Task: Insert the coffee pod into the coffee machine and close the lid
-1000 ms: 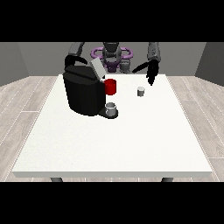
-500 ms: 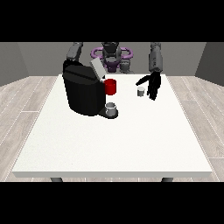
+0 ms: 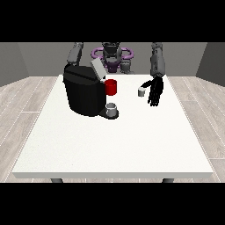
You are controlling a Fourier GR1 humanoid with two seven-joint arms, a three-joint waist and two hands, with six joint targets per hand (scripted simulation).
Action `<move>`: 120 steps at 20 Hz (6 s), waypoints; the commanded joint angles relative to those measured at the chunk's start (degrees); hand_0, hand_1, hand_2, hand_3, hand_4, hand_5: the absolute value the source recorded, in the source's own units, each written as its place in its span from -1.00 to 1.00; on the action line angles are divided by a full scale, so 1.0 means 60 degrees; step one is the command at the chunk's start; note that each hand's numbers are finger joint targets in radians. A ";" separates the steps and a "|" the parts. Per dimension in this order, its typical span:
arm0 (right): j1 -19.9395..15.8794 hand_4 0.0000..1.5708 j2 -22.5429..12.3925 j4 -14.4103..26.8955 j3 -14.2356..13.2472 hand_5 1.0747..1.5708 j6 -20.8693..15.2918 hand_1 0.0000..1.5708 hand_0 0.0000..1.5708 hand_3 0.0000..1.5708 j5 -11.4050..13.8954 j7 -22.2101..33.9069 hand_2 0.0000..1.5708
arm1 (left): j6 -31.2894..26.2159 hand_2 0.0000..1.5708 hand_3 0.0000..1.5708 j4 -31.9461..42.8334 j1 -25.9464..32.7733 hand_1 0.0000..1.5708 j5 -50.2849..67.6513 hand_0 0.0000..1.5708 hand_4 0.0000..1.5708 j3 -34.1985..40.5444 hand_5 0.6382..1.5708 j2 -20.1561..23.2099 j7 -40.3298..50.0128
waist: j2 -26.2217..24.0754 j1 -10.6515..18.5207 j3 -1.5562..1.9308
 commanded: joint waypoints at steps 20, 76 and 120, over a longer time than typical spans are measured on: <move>-0.0517 -0.58 -0.0276 0.0703 -0.0257 1.00 0.0133 -1.00 -1.00 -1.00 -0.0265 0.0465 -1.00 | 0.0721 0.53 0.38 0.1675 -0.0643 0.50 -0.1557 0.50 -1.00 -0.0434 1.00 -0.0675 -0.0562 | -0.0374 -0.0222 -0.0026; -0.0254 -0.67 -0.0875 0.3097 -0.1004 1.00 0.0741 -1.00 -1.00 -1.00 -0.0814 -0.0930 -1.00 | -0.1627 0.84 0.74 -0.0372 -0.3929 0.80 -0.0714 0.80 -0.21 0.0814 1.00 -0.2249 0.1549 | -0.1852 0.0242 -0.0021; -0.2995 -0.56 -0.1229 0.4335 -0.0969 1.00 0.1664 -1.00 -1.00 -1.00 -0.0806 -0.1452 -1.00 | -0.0883 0.76 0.60 0.1459 -0.7183 0.75 -0.0391 0.75 -0.29 0.2158 1.00 -0.0331 0.1726 | 0.0907 -0.0887 -0.0019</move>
